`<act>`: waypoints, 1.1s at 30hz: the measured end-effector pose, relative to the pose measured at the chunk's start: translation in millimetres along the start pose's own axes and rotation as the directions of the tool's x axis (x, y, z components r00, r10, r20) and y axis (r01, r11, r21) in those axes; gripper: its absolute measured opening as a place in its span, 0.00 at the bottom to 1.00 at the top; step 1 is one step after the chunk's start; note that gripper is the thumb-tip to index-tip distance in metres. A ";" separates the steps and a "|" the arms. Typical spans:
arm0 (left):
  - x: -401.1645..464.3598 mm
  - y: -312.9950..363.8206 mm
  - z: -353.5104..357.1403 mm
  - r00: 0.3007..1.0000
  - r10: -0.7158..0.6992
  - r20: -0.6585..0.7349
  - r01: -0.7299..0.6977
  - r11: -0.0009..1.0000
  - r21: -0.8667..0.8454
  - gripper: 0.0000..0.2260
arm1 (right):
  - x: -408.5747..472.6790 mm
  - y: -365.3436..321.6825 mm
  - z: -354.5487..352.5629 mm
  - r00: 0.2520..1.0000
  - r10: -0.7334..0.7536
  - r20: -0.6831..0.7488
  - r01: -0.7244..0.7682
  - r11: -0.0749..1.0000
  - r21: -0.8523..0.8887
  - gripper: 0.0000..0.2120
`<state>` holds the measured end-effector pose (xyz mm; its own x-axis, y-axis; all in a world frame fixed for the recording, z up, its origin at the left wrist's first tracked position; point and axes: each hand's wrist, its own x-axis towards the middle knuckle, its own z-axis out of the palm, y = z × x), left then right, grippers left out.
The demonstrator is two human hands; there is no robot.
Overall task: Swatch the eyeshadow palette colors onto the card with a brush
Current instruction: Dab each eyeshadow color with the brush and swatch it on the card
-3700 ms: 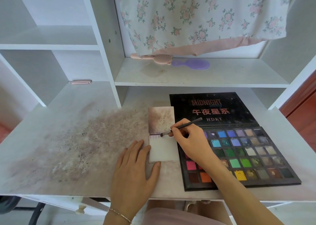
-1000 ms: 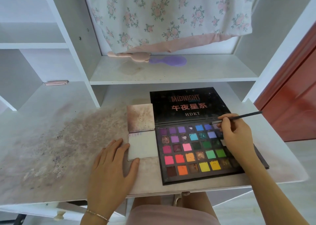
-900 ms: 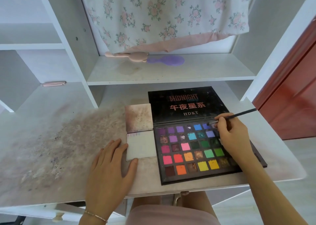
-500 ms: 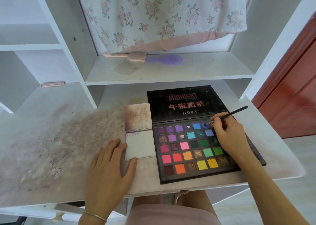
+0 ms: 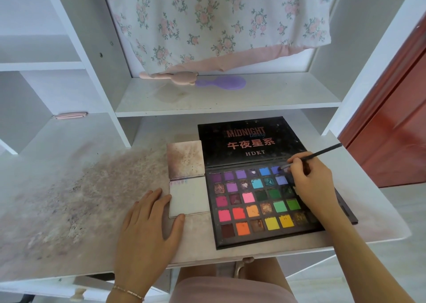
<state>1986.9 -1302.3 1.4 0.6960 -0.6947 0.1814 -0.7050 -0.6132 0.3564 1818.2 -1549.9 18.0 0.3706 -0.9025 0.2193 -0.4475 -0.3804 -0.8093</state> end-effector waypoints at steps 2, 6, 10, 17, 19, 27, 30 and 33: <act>0.0 -0.5 0.1 1.000 -0.002 0.005 0.002 1.000 0.004 0.26 | -1.6 -1.6 0.2 1.000 -0.008 -0.011 0.008 1.000 0.023 0.05; 0.1 -0.5 -0.4 1.000 0.002 0.000 -0.002 1.000 0.010 0.25 | -8.1 -13.0 6.1 1.000 -0.010 0.006 0.009 0.993 0.115 0.09; 0.0 0.5 -1.3 1.000 0.006 -0.011 -0.006 1.000 -0.010 0.28 | -20.2 -36.2 24.1 0.993 -0.071 0.097 0.044 0.966 0.253 0.11; -0.5 -0.9 -1.3 1.000 0.001 0.014 -0.001 1.000 -0.022 0.20 | -35.9 -71.9 74.9 0.945 -0.172 0.280 0.032 0.896 0.444 0.09; -0.8 -0.8 -1.0 1.000 0.001 0.006 -0.001 1.000 -0.022 0.19 | -36.3 -77.2 87.2 0.930 -0.185 0.317 0.041 0.911 0.411 0.09; -1.2 -0.5 -1.4 0.999 0.033 -0.043 -0.033 0.999 0.000 0.19 | -35.1 -79.5 99.8 0.926 -0.180 0.331 0.080 0.952 0.295 0.02; -0.6 -1.2 -0.4 0.998 0.044 -0.055 -0.044 0.999 0.012 0.20 | -34.5 -80.7 100.2 0.920 -0.180 0.348 0.082 0.957 0.277 0.02; -0.3 -1.2 -0.5 0.996 0.055 -0.066 -0.054 0.998 0.018 0.22 | -35.0 -81.8 100.1 0.914 -0.179 0.365 0.083 0.961 0.263 0.06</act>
<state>1987.6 -1301.2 1.4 0.6637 -0.7011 0.2608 -0.7438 -0.5814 0.3299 1923.3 -1467.0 21.9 0.7159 -0.6827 0.1464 -0.1852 -0.3878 -0.9029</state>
